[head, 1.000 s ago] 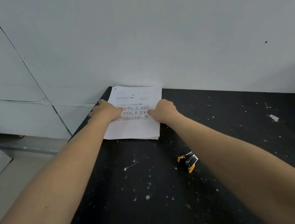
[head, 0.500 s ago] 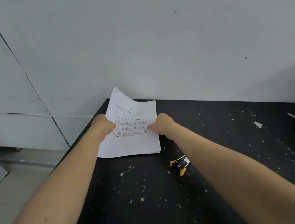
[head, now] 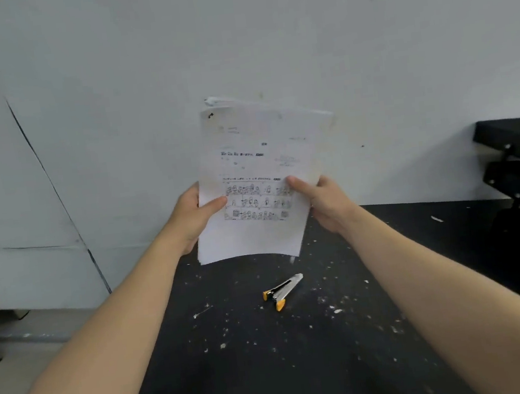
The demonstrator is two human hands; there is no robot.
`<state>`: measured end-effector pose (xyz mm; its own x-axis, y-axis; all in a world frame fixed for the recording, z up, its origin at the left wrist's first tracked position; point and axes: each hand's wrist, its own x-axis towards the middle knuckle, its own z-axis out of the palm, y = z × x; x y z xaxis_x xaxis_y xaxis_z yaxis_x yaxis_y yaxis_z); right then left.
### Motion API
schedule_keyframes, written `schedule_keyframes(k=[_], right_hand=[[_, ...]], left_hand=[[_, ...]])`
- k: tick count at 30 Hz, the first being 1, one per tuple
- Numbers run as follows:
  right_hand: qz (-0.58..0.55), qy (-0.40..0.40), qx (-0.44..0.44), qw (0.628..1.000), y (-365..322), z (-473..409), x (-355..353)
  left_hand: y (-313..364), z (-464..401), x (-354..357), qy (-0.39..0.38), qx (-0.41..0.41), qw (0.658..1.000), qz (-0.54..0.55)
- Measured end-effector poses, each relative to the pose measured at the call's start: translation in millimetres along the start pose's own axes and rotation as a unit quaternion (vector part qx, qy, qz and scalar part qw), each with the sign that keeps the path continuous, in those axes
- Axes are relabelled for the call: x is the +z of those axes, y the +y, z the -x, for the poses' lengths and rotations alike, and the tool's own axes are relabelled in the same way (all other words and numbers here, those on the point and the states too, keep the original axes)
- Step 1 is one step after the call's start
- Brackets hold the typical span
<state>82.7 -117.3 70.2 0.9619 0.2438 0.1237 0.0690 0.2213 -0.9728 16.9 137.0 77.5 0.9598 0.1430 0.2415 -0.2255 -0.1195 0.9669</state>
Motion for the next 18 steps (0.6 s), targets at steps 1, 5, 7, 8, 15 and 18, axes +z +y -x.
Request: schedule_keyframes(k=[1, 5, 7, 8, 15, 18], right_hand=[[-0.001, 0.010, -0.023, 1.000, -12, 11, -11], [0.034, 0.048, -0.081, 0.995, -46, 58, -58], [0.056, 0.057, -0.082, 0.993, -54, 84, -79], [0.068, 0.057, -0.079, 0.993, -55, 95, -87], [0.108, 0.053, -0.061, 0.991, -49, 140, -130], [0.113, 0.051, -0.047, 0.991, -41, 150, -139]], left_hand=[[11, 4, 14, -0.017, 0.006, 1.000, 0.001], [50, 20, 66, -0.083, 0.027, 0.996, -0.006], [62, 28, 92, -0.092, 0.033, 0.995, 0.029], [65, 32, 104, -0.088, 0.035, 0.994, 0.048], [51, 56, 155, -0.069, 0.042, 0.995, 0.059], [42, 59, 159, -0.085, 0.032, 0.995, 0.045]])
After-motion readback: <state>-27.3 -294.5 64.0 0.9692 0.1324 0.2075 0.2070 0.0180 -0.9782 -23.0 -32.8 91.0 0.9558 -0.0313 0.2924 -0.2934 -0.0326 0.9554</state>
